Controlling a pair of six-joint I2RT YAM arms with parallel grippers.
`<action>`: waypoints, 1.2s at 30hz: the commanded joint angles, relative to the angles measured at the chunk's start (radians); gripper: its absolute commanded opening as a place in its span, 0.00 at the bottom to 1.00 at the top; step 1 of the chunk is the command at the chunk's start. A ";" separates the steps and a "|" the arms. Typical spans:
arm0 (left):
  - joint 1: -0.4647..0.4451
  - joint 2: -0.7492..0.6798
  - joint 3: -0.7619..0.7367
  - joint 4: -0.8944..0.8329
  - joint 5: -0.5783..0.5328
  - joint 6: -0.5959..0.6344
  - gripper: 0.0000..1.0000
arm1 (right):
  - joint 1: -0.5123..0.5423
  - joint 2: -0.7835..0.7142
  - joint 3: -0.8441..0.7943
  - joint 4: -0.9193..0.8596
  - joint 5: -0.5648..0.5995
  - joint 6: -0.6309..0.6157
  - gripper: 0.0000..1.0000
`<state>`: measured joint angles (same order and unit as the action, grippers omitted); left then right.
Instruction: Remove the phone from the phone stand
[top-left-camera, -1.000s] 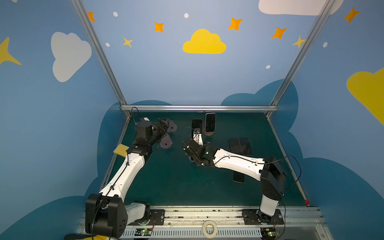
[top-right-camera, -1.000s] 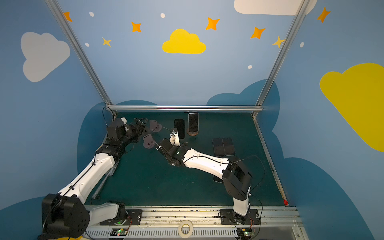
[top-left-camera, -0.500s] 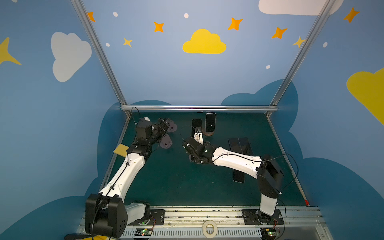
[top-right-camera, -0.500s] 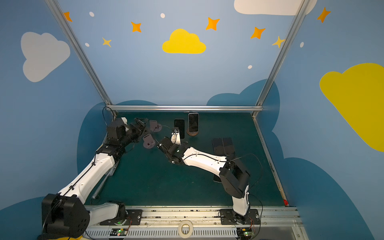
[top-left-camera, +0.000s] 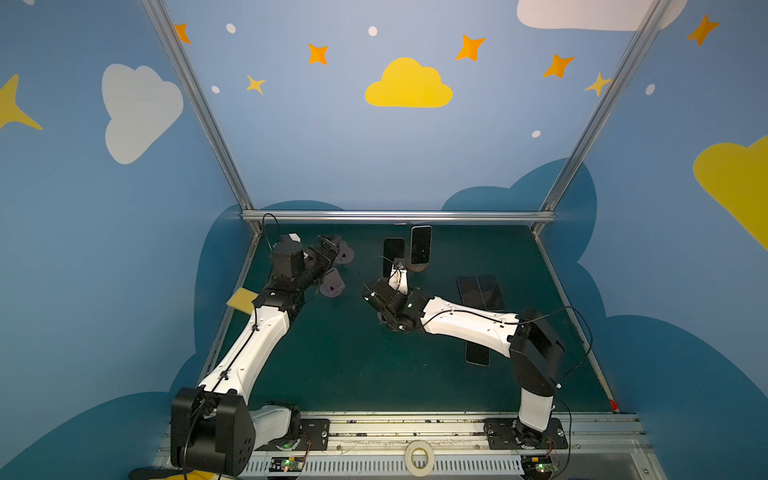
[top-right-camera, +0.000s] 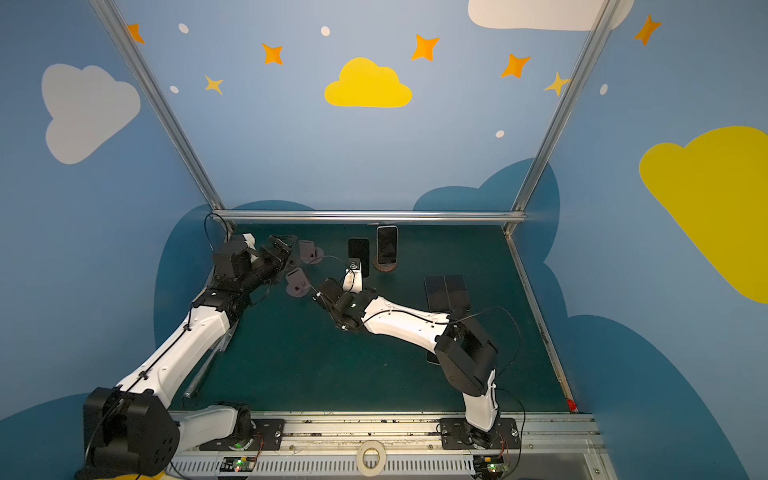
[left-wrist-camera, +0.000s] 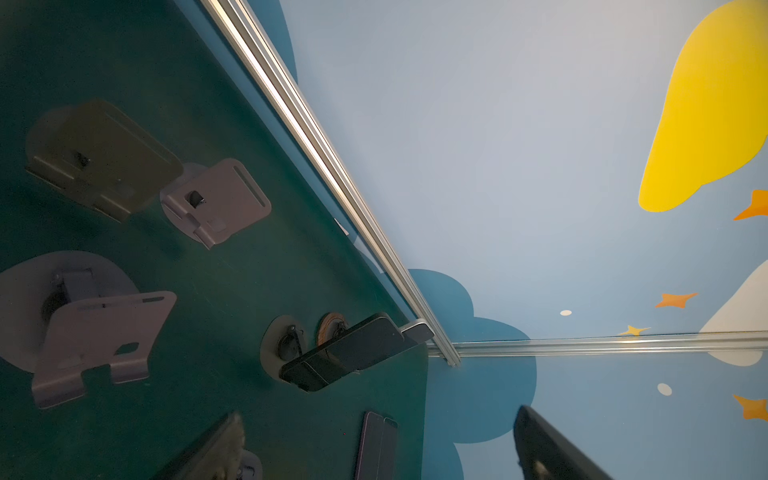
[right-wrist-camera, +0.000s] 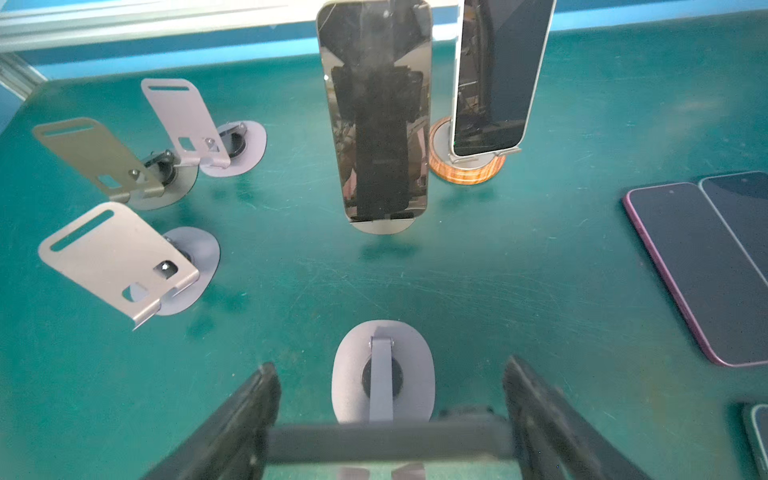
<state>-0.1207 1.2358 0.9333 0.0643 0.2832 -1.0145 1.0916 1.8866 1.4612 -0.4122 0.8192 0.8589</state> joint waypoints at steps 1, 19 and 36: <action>0.001 0.005 0.021 0.024 0.014 -0.007 1.00 | 0.013 0.027 -0.013 0.006 0.072 0.025 0.83; 0.004 -0.007 0.015 0.043 0.019 -0.009 1.00 | 0.020 0.043 -0.033 0.092 0.078 -0.035 0.67; 0.000 -0.022 0.009 0.070 0.028 0.004 1.00 | 0.059 -0.232 -0.248 0.324 0.090 -0.260 0.61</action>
<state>-0.1200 1.2354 0.9333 0.0998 0.3031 -1.0260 1.1454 1.7123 1.2205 -0.1658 0.8825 0.6483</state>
